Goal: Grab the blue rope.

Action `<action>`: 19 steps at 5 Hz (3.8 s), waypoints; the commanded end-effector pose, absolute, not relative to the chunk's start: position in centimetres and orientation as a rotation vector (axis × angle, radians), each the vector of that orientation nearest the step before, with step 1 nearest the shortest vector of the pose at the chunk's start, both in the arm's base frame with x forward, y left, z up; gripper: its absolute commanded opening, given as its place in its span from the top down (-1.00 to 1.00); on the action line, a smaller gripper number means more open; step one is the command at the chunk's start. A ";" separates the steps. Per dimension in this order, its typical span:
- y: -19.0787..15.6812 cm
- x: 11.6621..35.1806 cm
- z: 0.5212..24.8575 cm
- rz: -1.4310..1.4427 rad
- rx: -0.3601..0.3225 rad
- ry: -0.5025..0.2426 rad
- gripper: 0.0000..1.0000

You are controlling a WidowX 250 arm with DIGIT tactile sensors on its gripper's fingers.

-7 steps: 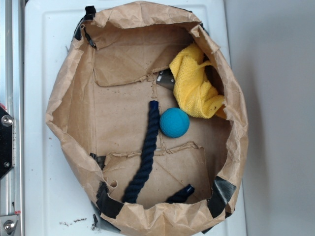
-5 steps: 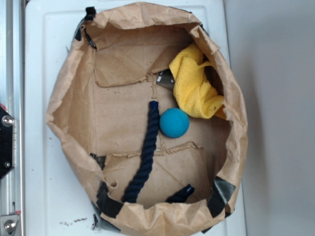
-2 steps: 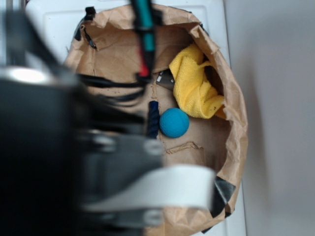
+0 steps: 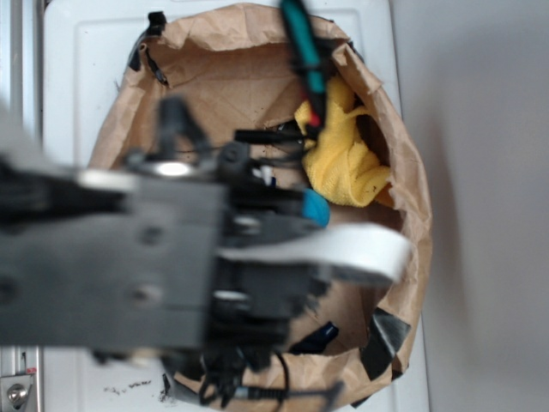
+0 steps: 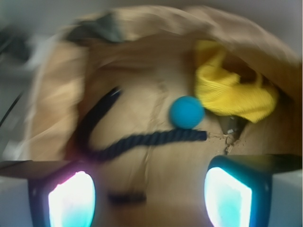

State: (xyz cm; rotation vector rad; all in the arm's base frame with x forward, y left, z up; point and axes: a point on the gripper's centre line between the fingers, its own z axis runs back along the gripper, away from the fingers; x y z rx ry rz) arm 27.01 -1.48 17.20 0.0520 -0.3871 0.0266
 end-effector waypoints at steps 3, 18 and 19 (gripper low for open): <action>-0.4 27.8 17.3 0.491 0.160 -0.365 -1.00; -6.0 26.0 7.5 0.583 -0.216 -0.052 1.00; -5.9 25.4 8.4 0.580 -0.204 -0.093 1.00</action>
